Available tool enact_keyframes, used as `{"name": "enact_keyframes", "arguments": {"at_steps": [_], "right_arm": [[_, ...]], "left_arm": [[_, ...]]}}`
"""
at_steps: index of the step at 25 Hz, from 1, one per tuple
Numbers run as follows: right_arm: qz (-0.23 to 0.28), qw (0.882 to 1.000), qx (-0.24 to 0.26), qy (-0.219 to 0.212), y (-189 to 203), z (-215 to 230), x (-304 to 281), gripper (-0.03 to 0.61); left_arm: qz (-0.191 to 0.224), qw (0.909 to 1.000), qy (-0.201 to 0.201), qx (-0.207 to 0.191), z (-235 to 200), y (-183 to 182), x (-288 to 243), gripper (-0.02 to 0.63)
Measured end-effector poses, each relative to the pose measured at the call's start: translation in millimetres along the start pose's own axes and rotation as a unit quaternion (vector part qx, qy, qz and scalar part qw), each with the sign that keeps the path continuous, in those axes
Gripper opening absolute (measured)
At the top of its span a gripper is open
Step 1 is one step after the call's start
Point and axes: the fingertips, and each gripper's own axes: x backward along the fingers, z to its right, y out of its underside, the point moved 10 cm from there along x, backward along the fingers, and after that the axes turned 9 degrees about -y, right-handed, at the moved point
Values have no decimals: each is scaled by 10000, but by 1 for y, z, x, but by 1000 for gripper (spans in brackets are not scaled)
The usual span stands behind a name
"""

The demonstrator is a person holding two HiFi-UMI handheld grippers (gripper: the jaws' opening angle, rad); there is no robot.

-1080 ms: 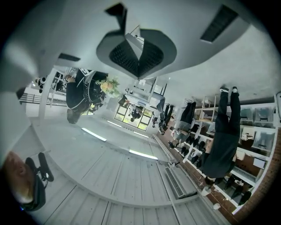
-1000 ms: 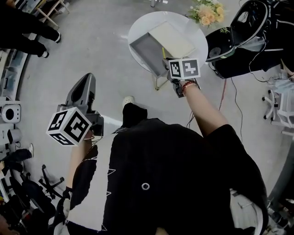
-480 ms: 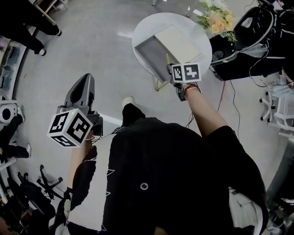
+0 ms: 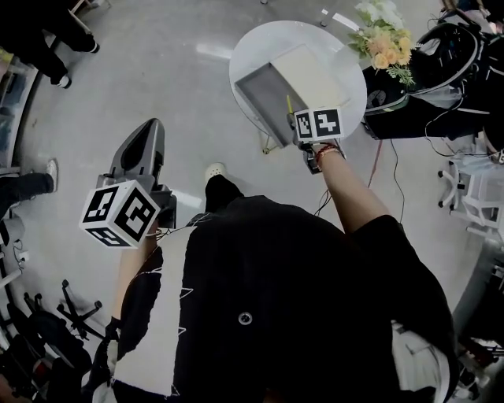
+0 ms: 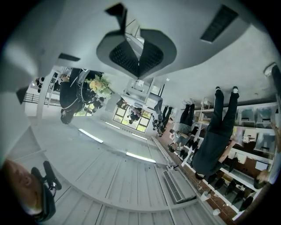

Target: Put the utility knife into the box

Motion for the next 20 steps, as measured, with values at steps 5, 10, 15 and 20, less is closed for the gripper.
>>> {"name": "enact_keyframes", "arguments": {"at_steps": [5,10,15,20], "right_arm": [[-392,9990,169,152,-6,5,-11,57],[-830,9961,189,249,-8,15,-24,58],[-1088,9931,222,388,-11,18,-32,57],[-1240,9912,223,410,-12,19,-41,58]], "left_arm": [[-54,9999,-136,92,-13,2,-3,11],[-135,9993,-295,185,-28,7,-9,11],[-149,9993,-303,188,-37,5,-16,11],[-150,9994,-282,160,-41,2,-25,11]]}}
